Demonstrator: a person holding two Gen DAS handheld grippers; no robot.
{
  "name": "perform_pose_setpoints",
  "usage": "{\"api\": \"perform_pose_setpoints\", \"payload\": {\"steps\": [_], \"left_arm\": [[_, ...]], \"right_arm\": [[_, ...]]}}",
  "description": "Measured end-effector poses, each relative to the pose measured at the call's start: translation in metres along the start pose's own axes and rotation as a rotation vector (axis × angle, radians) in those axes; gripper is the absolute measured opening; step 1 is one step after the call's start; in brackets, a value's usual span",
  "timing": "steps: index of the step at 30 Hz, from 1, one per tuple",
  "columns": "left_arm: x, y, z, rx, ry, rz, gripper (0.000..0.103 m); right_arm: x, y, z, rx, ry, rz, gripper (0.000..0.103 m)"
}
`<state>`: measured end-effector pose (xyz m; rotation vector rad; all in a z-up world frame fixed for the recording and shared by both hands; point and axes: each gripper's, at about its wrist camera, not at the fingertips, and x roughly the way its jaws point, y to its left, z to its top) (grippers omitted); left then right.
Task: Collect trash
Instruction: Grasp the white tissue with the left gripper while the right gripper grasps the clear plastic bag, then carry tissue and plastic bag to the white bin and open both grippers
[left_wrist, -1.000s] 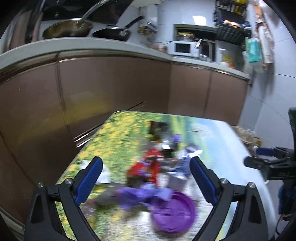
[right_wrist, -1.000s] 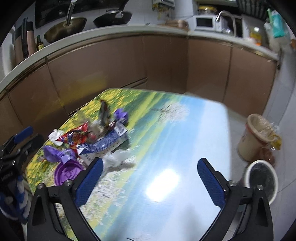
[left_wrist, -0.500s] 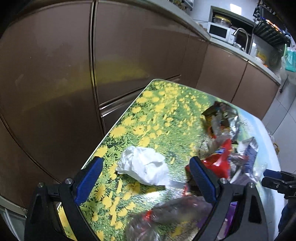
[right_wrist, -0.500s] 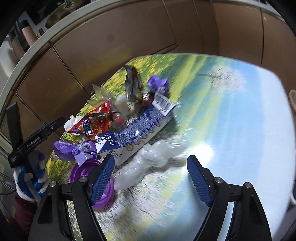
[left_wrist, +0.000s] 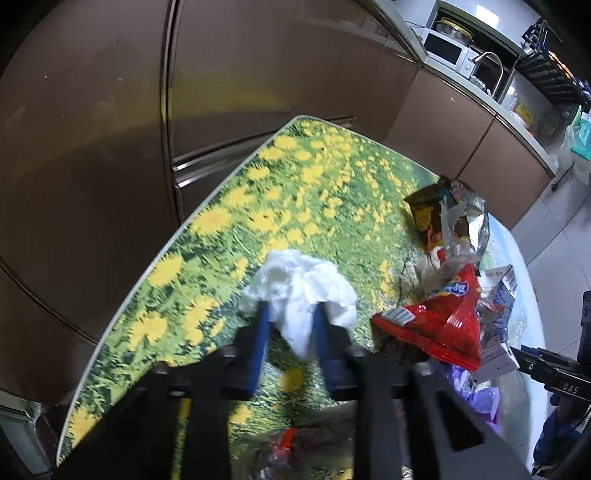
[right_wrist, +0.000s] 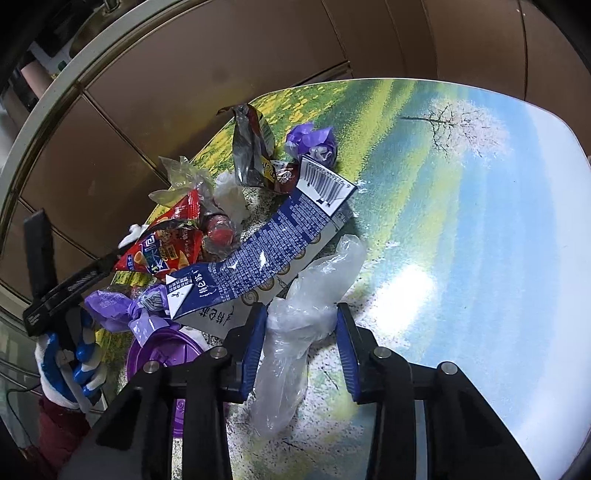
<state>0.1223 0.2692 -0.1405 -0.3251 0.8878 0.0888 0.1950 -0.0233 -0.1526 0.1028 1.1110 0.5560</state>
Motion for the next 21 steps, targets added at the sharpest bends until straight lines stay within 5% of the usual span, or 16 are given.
{"api": "perform_pose_setpoints", "payload": {"steps": [11,17,21], "left_arm": [[-0.048,-0.025,0.009,0.046,-0.1,0.038,0.006],[-0.087,-0.083,0.017,0.137,-0.159,-0.017,0.006],[-0.088,-0.156,0.017,0.245,-0.151,-0.102,0.006]], "right_arm": [[-0.06,-0.012,-0.019,-0.03,-0.111,0.042,0.035],[-0.124,-0.046,-0.039,0.007,-0.225,0.031,0.035],[-0.167,-0.091,-0.056,0.064,-0.299,-0.043,0.035]]}}
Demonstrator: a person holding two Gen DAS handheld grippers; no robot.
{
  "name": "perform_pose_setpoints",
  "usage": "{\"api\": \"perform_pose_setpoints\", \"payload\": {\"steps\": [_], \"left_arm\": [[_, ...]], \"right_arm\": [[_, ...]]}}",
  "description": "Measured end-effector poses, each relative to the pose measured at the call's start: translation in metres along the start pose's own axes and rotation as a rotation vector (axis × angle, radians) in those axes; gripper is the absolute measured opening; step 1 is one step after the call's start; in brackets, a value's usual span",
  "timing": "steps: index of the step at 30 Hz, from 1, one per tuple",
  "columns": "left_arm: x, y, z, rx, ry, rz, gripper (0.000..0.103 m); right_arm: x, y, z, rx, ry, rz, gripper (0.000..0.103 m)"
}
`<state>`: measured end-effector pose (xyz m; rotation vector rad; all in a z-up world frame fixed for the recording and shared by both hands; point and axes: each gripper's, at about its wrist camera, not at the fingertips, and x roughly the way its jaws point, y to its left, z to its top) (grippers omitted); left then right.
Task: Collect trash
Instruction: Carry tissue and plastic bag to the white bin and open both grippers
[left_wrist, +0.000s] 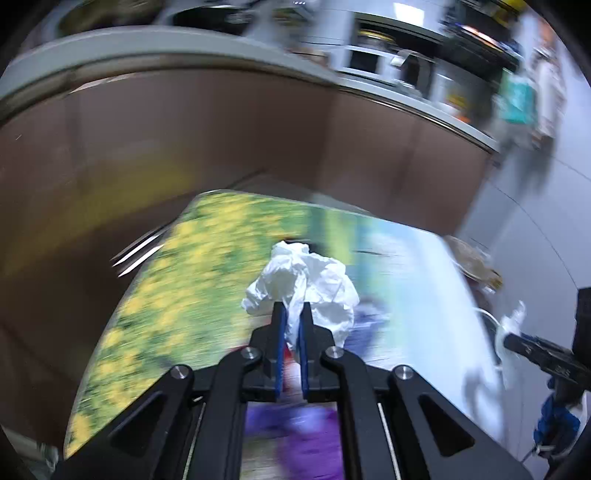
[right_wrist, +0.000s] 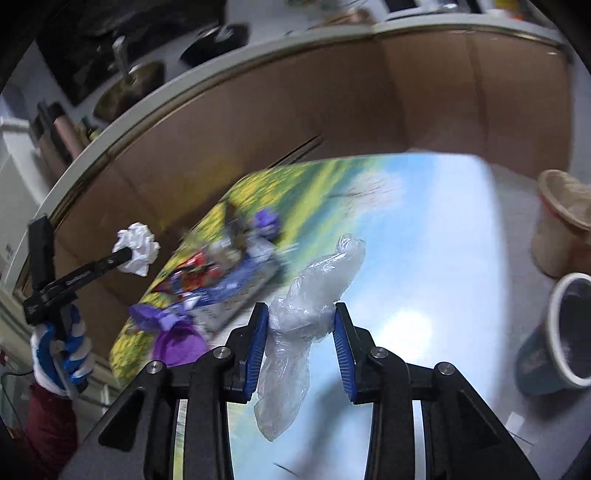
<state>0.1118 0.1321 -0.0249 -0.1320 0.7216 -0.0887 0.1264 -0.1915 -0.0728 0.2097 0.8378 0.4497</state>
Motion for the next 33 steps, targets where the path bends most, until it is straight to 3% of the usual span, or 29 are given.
{"api": "perform_pose_setpoints", "payload": {"steps": [9,18,22,26,33], "left_arm": [[0.087,-0.222,0.021,0.259,0.109,-0.27,0.006],[0.188,-0.429,0.015,0.44,0.228,-0.422,0.006],[0.229,-0.485,0.009,0.457,0.283,-0.438,0.008],[0.267,-0.514,0.002,0.436,0.363,-0.478,0.009],[0.282,-0.507,0.0,0.361,0.435,-0.547,0.01]], "right_arm": [[-0.073,-0.161,-0.01,0.176,-0.103,-0.27,0.036],[-0.068,-0.294,-0.01,0.3,-0.087,-0.465,0.038],[-0.059,-0.333,-0.006,0.321,-0.068,-0.511,0.039],[-0.052,-0.368,0.0,0.332,-0.045,-0.573,0.058],[-0.067,-0.371,-0.002,0.344,-0.062,-0.648,0.065]]}}
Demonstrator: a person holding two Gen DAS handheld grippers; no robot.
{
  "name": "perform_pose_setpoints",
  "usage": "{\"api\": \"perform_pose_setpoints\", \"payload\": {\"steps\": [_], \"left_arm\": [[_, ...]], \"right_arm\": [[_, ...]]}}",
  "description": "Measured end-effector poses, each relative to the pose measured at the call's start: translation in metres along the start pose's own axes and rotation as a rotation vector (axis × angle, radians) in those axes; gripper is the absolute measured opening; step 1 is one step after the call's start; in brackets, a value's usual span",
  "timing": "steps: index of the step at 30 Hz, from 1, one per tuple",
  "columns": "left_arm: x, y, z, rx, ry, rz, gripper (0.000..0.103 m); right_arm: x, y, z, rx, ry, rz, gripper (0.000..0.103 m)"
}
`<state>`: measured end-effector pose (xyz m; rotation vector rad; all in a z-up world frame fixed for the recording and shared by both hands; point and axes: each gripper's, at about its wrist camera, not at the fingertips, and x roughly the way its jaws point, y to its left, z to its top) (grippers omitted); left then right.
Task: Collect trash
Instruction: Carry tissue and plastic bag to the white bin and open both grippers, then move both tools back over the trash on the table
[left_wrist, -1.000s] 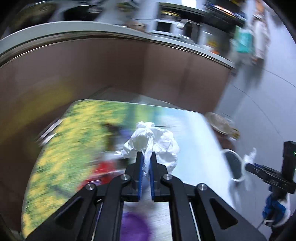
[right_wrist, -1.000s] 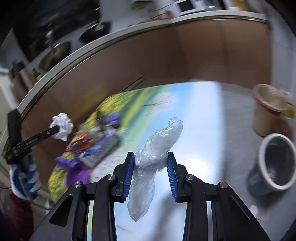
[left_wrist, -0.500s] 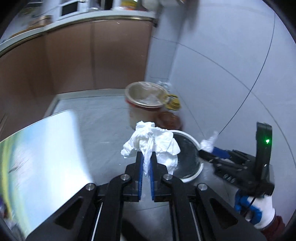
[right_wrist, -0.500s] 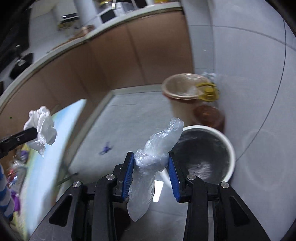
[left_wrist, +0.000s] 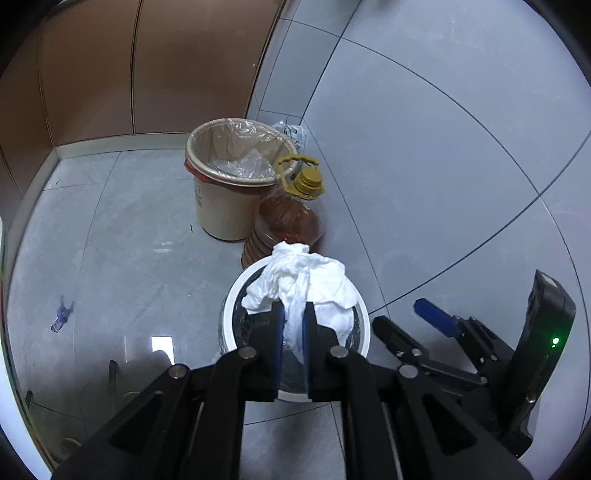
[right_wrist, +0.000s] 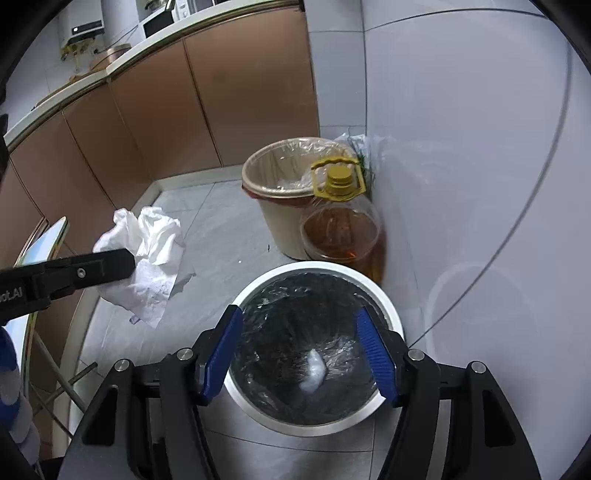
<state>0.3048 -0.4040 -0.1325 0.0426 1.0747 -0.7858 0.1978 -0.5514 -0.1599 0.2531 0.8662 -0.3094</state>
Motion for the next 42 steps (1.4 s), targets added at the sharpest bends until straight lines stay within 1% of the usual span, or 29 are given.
{"api": "perform_pose_setpoints", "payload": {"steps": [1,2,3,4,6,9,11,13,16,18,21,23,24,25,28,31,32,35,38,42], "left_arm": [[-0.001,0.001,0.001,-0.009,0.005,-0.009,0.016],[-0.002,0.003,0.0,-0.022,0.012,-0.027,0.025],[-0.001,0.005,0.002,-0.037,0.015,-0.048,0.028],[-0.002,0.006,0.002,-0.043,0.009,-0.049,0.029],[-0.001,0.004,0.004,-0.047,0.0,-0.064,0.029],[0.011,0.006,0.004,-0.077,0.022,-0.089,0.029],[0.011,0.007,0.001,-0.076,0.021,-0.102,0.029],[0.002,0.011,-0.003,-0.064,0.007,-0.089,0.029],[-0.021,0.02,-0.009,-0.072,-0.034,-0.077,0.029],[-0.048,0.023,-0.017,-0.06,-0.086,-0.04,0.029],[-0.083,0.024,-0.032,-0.068,-0.141,-0.006,0.029],[-0.115,0.021,-0.048,-0.063,-0.189,0.03,0.033],[-0.125,0.02,-0.054,-0.066,-0.205,0.042,0.039],[-0.139,0.02,-0.063,-0.073,-0.227,0.055,0.042],[-0.184,0.029,-0.09,-0.081,-0.282,0.091,0.042],[-0.231,0.048,-0.12,-0.086,-0.329,0.134,0.042],[-0.247,0.056,-0.132,-0.094,-0.344,0.153,0.042],[-0.287,0.079,-0.161,-0.121,-0.378,0.197,0.042],[-0.33,0.11,-0.2,-0.151,-0.415,0.284,0.042],[-0.369,0.144,-0.237,-0.206,-0.441,0.371,0.042]], "right_arm": [[-0.001,0.0,0.0,-0.003,-0.004,-0.004,0.066],[-0.003,0.002,0.001,-0.006,-0.007,-0.008,0.066],[-0.006,0.003,0.002,-0.009,-0.01,-0.009,0.066],[-0.005,0.005,0.005,-0.011,-0.014,-0.01,0.066],[-0.016,0.01,0.005,-0.018,-0.029,-0.016,0.067],[-0.031,0.014,0.002,-0.03,-0.044,-0.029,0.068],[-0.042,0.015,-0.002,-0.051,-0.055,-0.054,0.069],[-0.05,0.017,-0.004,-0.07,-0.061,-0.065,0.071],[-0.056,0.022,-0.007,-0.08,-0.068,-0.053,0.071],[-0.063,0.032,-0.009,-0.096,-0.078,-0.033,0.071],[-0.078,0.053,-0.011,-0.133,-0.1,0.004,0.071],[-0.093,0.068,-0.011,-0.158,-0.122,0.035,0.071],[-0.103,0.078,-0.011,-0.172,-0.134,0.057,0.071],[-0.115,0.089,-0.011,-0.187,-0.149,0.078,0.071],[-0.142,0.115,-0.009,-0.225,-0.182,0.133,0.071],[-0.173,0.148,-0.01,-0.263,-0.217,0.202,0.071],[-0.184,0.161,-0.011,-0.274,-0.227,0.238,0.071],[-0.206,0.192,-0.017,-0.304,-0.241,0.302,0.071],[-0.224,0.227,-0.026,-0.344,-0.251,0.367,0.071],[-0.238,0.271,-0.042,-0.398,-0.242,0.441,0.071]]}}
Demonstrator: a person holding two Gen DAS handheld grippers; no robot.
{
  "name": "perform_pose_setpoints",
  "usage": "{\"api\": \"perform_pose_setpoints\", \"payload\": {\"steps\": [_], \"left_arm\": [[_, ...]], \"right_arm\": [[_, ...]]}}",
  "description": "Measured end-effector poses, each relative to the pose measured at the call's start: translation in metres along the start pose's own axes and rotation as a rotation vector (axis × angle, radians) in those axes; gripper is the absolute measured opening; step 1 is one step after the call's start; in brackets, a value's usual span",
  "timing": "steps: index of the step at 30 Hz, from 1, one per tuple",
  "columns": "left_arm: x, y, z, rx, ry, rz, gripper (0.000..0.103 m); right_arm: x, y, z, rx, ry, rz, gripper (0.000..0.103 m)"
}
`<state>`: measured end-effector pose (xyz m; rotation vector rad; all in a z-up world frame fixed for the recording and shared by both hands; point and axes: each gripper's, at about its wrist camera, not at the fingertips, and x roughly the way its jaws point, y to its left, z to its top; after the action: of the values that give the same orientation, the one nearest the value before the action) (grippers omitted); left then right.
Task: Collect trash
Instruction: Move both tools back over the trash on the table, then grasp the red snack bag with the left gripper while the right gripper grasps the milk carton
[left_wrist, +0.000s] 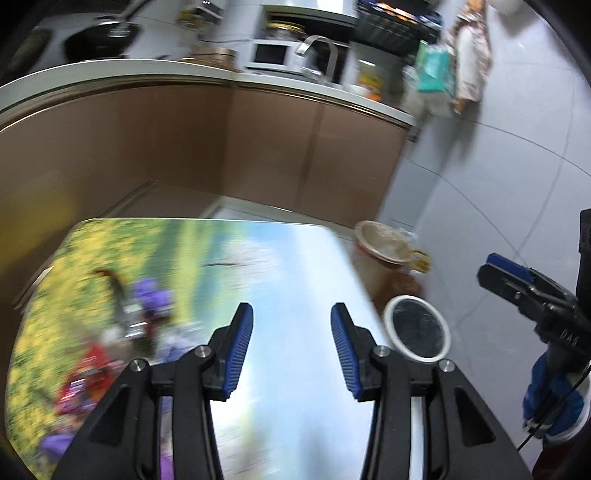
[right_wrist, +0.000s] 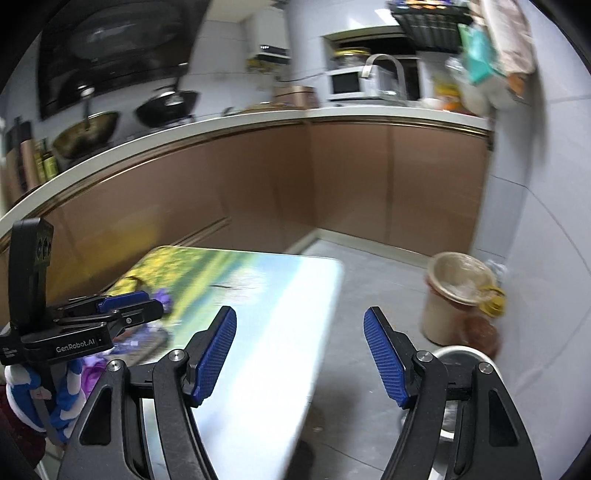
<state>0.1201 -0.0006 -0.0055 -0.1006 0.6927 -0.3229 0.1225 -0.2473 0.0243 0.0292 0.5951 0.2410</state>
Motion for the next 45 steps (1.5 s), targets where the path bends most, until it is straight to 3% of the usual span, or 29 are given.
{"api": "perform_pose_setpoints", "payload": {"steps": [9,16,23,36,45], "left_arm": [[-0.057,0.097,-0.025,-0.088,-0.029,0.136,0.042],[-0.055,0.138,-0.048,-0.133,0.029,0.133,0.042],[-0.041,0.148,-0.056,-0.108,0.077,0.099,0.042],[-0.005,0.174,-0.072,-0.081,0.191,0.05,0.042],[0.007,0.191,-0.079,-0.105,0.224,0.045,0.042]], "right_arm": [[0.023,0.077,-0.005,-0.037,0.055,0.141,0.071],[0.049,0.125,-0.011,-0.056,0.132,0.209,0.072],[0.087,0.156,-0.021,-0.032,0.225,0.228,0.072],[0.157,0.171,-0.043,0.107,0.403,0.236,0.072],[0.211,0.189,-0.058,0.167,0.508,0.255,0.072]]}}
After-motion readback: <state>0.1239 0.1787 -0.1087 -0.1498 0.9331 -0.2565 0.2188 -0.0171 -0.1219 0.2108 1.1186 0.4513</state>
